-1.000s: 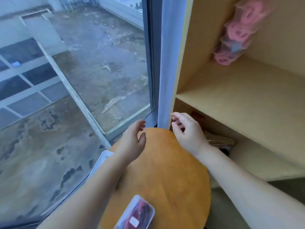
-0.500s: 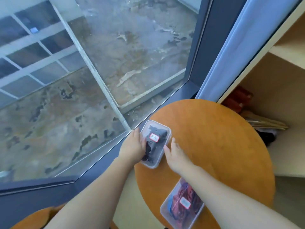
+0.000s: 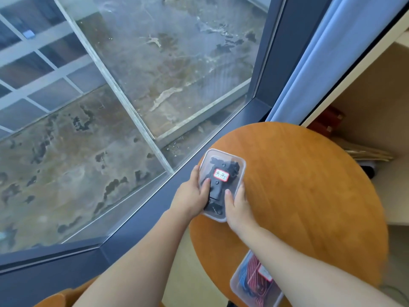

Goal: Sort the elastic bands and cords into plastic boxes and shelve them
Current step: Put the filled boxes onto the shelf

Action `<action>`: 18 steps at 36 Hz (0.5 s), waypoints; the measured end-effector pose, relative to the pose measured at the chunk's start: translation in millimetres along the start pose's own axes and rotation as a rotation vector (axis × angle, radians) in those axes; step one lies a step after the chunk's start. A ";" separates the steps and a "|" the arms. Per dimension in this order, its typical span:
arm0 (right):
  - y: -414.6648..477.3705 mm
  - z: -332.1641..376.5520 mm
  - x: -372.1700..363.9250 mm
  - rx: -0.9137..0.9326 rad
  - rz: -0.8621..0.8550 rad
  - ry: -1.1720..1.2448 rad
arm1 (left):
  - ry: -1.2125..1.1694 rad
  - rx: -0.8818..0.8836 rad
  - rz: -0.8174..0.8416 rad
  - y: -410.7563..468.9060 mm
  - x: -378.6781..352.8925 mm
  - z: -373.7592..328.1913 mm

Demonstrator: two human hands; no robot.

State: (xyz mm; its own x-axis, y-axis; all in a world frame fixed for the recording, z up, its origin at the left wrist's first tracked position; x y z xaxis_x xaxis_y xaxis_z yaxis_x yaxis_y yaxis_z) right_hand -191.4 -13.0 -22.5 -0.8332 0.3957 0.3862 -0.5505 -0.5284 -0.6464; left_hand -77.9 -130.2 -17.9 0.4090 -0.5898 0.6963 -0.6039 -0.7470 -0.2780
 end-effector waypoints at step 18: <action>-113.3 135.9 307.3 0.278 -0.419 0.224 | -0.007 -0.539 0.011 4.5 81.9 -376.4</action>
State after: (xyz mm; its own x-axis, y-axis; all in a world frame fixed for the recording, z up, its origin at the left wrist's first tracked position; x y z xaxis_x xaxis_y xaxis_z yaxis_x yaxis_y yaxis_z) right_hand -392.1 66.4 258.8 -0.5251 0.7490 0.4041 -0.8510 -0.4577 -0.2574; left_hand -304.6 -66.3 287.0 0.4042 -0.6002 0.6902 -0.8728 -0.4788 0.0948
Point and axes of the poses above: each hand's wrist, its own y-axis towards the middle knuckle, its own x-axis out of the back of the hand, z = x × y, the point moved 8 cm from there along y, towards the middle knuckle, and after that the axes turned 12 degrees about -x, right-handed, at the moved point
